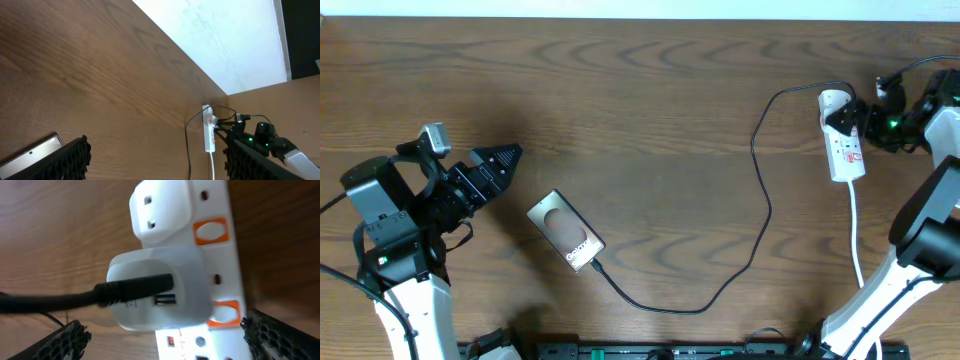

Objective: Plug charger to phone and switch on socket
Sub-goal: 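Bring the right gripper to the orange switch beside the white plug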

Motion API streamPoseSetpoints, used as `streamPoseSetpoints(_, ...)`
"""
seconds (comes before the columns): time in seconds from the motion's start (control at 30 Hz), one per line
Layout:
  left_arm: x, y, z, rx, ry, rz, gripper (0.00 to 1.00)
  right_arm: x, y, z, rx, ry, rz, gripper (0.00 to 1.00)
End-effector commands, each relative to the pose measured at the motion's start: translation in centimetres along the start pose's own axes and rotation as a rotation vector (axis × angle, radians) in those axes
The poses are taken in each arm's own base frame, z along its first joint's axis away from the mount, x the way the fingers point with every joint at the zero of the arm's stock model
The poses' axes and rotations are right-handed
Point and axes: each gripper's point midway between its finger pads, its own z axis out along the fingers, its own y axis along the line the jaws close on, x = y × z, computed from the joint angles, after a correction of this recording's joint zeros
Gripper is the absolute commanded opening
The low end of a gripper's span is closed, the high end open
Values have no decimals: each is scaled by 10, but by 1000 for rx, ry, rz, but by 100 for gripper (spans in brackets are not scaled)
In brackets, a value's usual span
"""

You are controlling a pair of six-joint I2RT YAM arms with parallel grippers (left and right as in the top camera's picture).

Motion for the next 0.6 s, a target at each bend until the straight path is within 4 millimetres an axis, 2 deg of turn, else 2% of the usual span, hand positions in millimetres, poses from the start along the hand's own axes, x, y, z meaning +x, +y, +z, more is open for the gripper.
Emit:
streamPoseSetpoints(0.0,-3,-5,-2,12,-4,3,84,-2,19,13,-51,18,-39,99)
streamPoseSetpoints(0.3,-3,-4,-2,12,-4,3,84,2,32,22,-47,45,-55,99)
streamPoseSetpoints(0.5,-1,-2,-1,9,1,-1,84,6,33,22,-48,60,-47,99)
streamPoseSetpoints(0.57,0,-1,0,8,3,-3,84,7,28,23,-18,66,-29,99)
